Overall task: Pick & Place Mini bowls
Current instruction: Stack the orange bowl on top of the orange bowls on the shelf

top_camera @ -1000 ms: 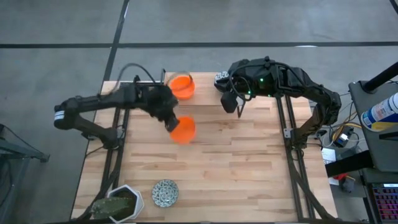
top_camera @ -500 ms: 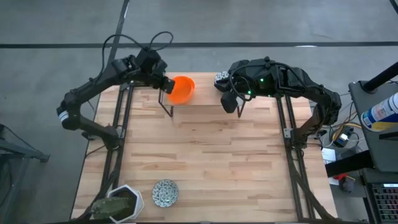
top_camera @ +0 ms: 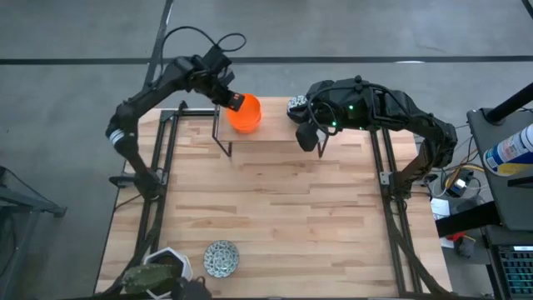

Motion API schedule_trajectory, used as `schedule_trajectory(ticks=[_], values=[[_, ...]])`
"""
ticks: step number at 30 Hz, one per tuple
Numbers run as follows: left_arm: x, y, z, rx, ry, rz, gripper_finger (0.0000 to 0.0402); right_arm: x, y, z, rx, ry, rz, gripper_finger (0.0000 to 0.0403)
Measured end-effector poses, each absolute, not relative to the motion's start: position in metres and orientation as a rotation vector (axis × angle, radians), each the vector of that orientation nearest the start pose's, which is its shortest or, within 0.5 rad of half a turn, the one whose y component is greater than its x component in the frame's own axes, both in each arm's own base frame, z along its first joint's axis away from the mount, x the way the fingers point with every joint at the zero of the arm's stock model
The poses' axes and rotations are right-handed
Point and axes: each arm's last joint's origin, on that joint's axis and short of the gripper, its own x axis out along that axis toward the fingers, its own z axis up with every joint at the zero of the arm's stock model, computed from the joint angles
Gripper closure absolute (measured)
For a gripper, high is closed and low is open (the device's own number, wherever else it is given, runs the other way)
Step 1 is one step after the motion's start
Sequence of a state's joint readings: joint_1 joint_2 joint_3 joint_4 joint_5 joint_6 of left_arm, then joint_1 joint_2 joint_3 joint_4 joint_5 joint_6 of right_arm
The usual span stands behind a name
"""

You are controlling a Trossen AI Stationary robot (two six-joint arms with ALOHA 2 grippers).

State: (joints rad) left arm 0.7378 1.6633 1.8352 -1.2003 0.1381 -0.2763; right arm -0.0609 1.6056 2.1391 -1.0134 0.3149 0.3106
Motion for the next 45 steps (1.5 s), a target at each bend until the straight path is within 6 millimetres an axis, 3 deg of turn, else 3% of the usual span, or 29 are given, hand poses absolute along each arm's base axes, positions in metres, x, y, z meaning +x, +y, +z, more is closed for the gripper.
schedule_trajectory(ticks=[6, 11, 45], values=[[0.247, 0.224, 0.386, -0.659, 0.89, 0.718, 0.0401, 0.293, -0.026, 0.5, 0.241, 0.417, -0.437, 0.0351], [0.247, 0.227, 0.376, -0.664, 0.951, 0.749, 0.0401, 0.293, -0.026, 0.5, 0.243, 0.416, -0.437, 0.0351], [0.26, 0.228, 0.355, -0.635, 1.008, 0.709, 0.0392, 0.296, -0.026, 0.494, 0.24, 0.435, -0.442, 0.0351]])
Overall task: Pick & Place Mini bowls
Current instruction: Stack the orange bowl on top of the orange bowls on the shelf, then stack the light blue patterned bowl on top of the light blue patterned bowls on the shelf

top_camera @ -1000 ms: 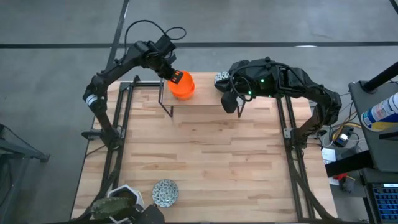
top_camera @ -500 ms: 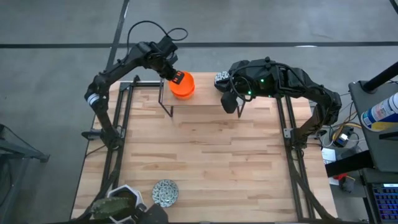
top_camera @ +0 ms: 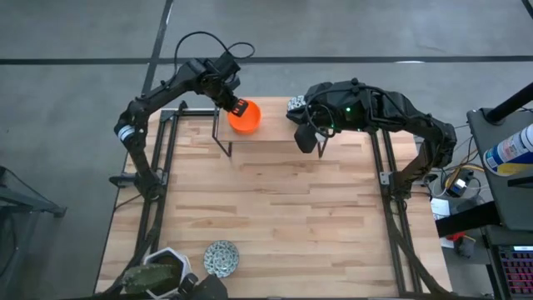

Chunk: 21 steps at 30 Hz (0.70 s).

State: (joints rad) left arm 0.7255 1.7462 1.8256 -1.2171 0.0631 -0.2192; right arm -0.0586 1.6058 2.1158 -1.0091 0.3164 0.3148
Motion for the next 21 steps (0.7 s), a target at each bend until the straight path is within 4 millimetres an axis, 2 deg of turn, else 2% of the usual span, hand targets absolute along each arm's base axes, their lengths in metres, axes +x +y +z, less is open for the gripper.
schedule_trajectory(ticks=[4, 13, 17, 21], values=[[0.261, 0.228, 0.355, -0.635, 1.005, 0.693, 0.0371, 0.297, -0.026, 0.492, 0.24, 0.438, -0.442, 0.0351], [0.261, 0.228, 0.357, -0.639, 0.995, 0.693, 0.0276, 0.299, -0.026, 0.493, 0.243, 0.42, -0.439, 0.0351], [0.259, 0.224, 0.369, -0.624, 0.957, 0.69, 0.0263, 0.299, -0.027, 0.493, 0.243, 0.42, -0.439, 0.0351], [0.254, 0.212, 0.384, -0.609, 0.912, 0.651, 0.0262, 0.299, -0.026, 0.493, 0.243, 0.421, -0.439, 0.0351]])
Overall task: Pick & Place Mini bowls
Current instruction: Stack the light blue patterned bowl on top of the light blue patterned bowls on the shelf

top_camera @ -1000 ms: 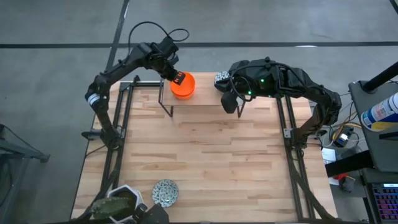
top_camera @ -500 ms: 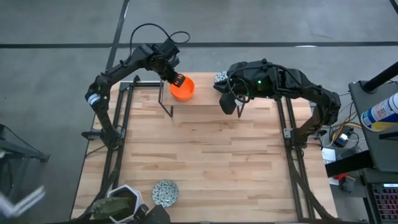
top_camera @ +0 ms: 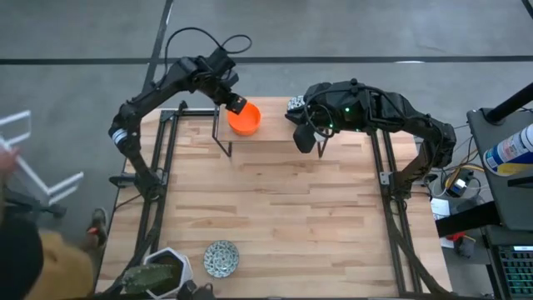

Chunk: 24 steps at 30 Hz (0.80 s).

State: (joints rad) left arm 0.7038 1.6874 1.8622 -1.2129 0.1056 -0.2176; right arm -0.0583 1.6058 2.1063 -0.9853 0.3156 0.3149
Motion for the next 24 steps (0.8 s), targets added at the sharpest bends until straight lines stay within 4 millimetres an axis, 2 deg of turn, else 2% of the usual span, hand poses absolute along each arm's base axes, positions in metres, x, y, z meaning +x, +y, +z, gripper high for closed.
schedule_trajectory(ticks=[11, 24], values=[[0.242, 0.16, 0.418, -0.548, 0.857, 0.547, 0.0262, 0.299, -0.026, 0.493, 0.242, 0.426, -0.439, 0.0351], [0.233, 0.113, 0.438, -0.524, 0.821, 0.449, 0.0262, 0.299, -0.026, 0.493, 0.242, 0.426, -0.439, 0.0351]])
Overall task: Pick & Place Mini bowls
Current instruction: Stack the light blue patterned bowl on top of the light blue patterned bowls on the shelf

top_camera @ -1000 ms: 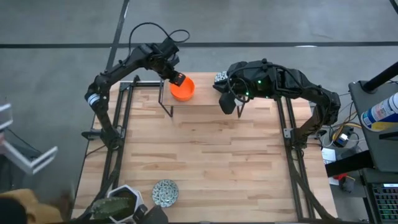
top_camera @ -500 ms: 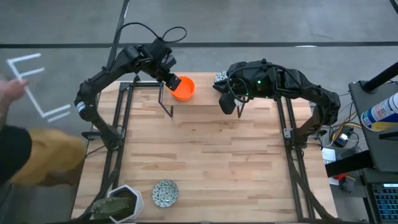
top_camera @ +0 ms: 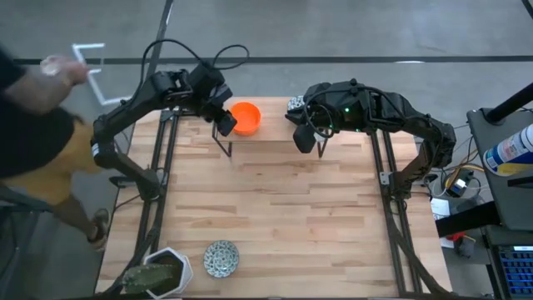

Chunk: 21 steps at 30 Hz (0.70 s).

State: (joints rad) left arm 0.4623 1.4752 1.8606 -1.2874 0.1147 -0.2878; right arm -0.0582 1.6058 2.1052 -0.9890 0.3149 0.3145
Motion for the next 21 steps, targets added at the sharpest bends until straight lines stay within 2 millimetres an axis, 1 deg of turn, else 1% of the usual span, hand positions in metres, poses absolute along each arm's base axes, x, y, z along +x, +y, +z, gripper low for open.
schedule_trajectory(ticks=[6, 17, 21], values=[[0.23, 0.091, 0.44, -0.498, 0.868, 0.386, 0.0262, 0.299, -0.026, 0.493, 0.241, 0.426, -0.437, 0.0351], [0.241, 0.055, 0.439, -0.443, 0.909, 0.264, 0.0262, 0.299, -0.026, 0.493, 0.251, 0.424, -0.439, 0.0351], [0.245, 0.044, 0.432, -0.458, 0.946, 0.242, 0.0262, 0.299, -0.026, 0.493, 0.256, 0.423, -0.44, 0.0351]])
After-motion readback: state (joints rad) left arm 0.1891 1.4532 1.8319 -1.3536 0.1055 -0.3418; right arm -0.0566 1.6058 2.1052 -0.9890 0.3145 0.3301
